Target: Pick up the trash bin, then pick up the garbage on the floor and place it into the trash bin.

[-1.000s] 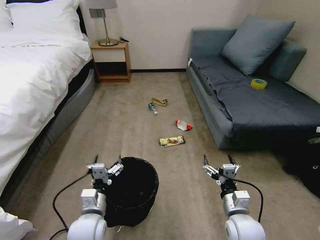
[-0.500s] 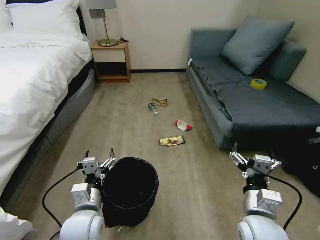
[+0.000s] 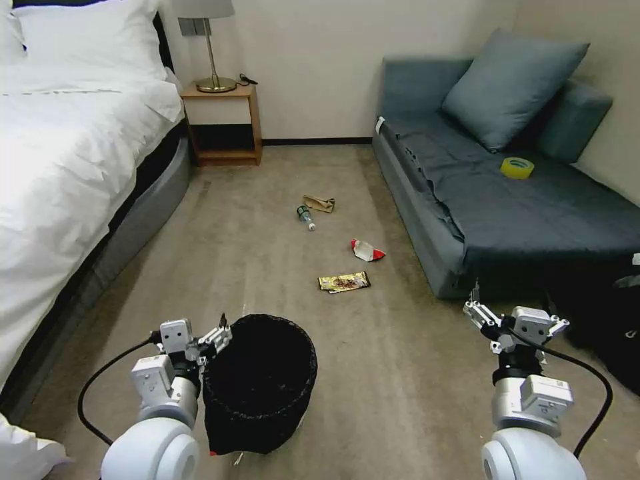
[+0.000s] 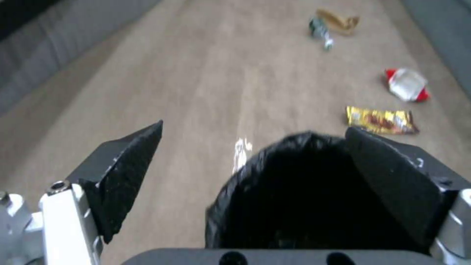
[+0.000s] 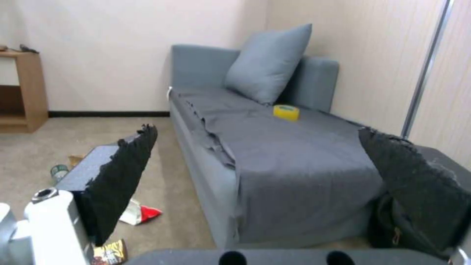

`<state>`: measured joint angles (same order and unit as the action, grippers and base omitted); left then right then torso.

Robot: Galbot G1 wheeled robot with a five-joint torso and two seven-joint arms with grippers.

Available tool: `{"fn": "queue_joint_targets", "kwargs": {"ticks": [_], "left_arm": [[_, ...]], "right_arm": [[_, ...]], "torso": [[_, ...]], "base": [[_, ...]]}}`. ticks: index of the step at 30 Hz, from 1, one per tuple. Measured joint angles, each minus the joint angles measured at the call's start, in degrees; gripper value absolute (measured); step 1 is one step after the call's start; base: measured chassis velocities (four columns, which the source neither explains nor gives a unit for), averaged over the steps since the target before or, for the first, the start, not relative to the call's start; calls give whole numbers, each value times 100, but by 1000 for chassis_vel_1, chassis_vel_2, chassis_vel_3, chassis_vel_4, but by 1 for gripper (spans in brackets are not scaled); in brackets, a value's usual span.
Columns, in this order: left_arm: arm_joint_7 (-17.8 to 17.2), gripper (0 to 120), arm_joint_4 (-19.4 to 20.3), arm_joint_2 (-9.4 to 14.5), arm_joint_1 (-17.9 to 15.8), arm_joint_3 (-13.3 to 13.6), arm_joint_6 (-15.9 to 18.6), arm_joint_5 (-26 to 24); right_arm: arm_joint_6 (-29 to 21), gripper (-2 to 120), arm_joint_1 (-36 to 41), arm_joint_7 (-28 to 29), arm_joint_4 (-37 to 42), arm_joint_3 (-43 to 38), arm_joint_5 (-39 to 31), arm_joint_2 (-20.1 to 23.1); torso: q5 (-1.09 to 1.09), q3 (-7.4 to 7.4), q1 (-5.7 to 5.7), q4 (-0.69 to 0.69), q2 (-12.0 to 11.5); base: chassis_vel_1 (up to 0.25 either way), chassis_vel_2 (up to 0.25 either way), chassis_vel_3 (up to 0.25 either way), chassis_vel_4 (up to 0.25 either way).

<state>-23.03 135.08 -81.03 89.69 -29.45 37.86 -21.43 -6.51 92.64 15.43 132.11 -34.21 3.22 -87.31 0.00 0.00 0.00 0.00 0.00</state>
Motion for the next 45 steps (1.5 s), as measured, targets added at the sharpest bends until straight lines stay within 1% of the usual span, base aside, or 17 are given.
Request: {"fn": "queue_joint_targets", "kwargs": {"ticks": [1,2,3,4,6,9,11,15,16,19,22,30,34,36,40,41,45], "left_arm": [[-150,100,37,34,-30,-2,183,-176],[-150,100,37,34,-30,-2,183,-176],[-301,100,60,75,-60,-12,377,-384],[-607,100,0,193,-95,-39,499,-639],[-631,100,-48,208,-101,-39,500,-646],[-685,100,-323,238,-148,-42,493,-669],[-685,100,-323,238,-148,-42,493,-669],[-745,100,-955,279,-314,13,469,-933],[-745,100,-955,279,-314,13,469,-933],[-839,100,-1246,279,-442,88,457,-1165],[-898,100,-1323,280,-482,138,453,-1244],[-1257,98,-1478,323,-530,260,439,-1754],[-1298,97,-1574,324,-564,262,437,-1865],[-1309,94,-1613,319,-579,262,436,-1905],[-1340,77,-1739,307,-634,241,426,-2077],[-1340,77,-1739,307,-634,241,426,-2077],[-1348,58,-1785,293,-653,215,398,-2139]], "right_arm": [[0,100,-8,0,0,0,2,2],[0,100,-8,0,0,0,2,2],[-1,100,-20,0,-2,-1,4,8],[-1,100,-35,0,-28,-23,7,28],[-1,100,-38,0,-34,-25,10,30],[1,100,-59,4,-63,-28,33,26],[1,100,-59,4,-63,-28,33,26],[12,100,-78,9,-100,-28,49,10],[12,100,-78,9,-100,-28,49,10],[19,100,-99,12,-129,-25,69,-6],[21,100,-110,13,-133,-24,76,-13],[39,100,-142,25,-164,-33,92,-22],[62,100,-144,33,-183,-32,103,-30],[73,100,-144,38,-190,-31,110,-33],[111,100,-144,53,-212,-30,129,-34],[111,100,-144,53,-212,-30,129,-34],[133,100,-148,71,-225,-37,132,-27]], "torso": [[0,0,0,0,0],[0,0,0,0,0],[0,0,0,0,0],[0,0,0,0,0],[0,0,0,0,0],[0,0,0,0,0],[0,0,0,0,0],[-1,0,0,0,0],[-1,0,0,0,0],[-1,0,0,0,0],[0,0,0,0,0],[0,0,0,0,0],[0,0,0,0,0],[0,0,0,0,0],[2,0,0,0,0],[2,0,0,0,0],[3,0,0,0,0]], "base": [[0,0,0,0],[0,0,0,0],[0,0,0,0],[0,0,0,0],[0,0,0,0],[0,0,0,0],[0,0,0,0],[0,0,0,0],[0,0,0,0],[0,0,0,0],[0,0,0,0],[0,0,0,0],[0,0,0,0],[0,0,0,0],[0,0,0,0],[0,0,0,0],[0,0,0,0]]}}
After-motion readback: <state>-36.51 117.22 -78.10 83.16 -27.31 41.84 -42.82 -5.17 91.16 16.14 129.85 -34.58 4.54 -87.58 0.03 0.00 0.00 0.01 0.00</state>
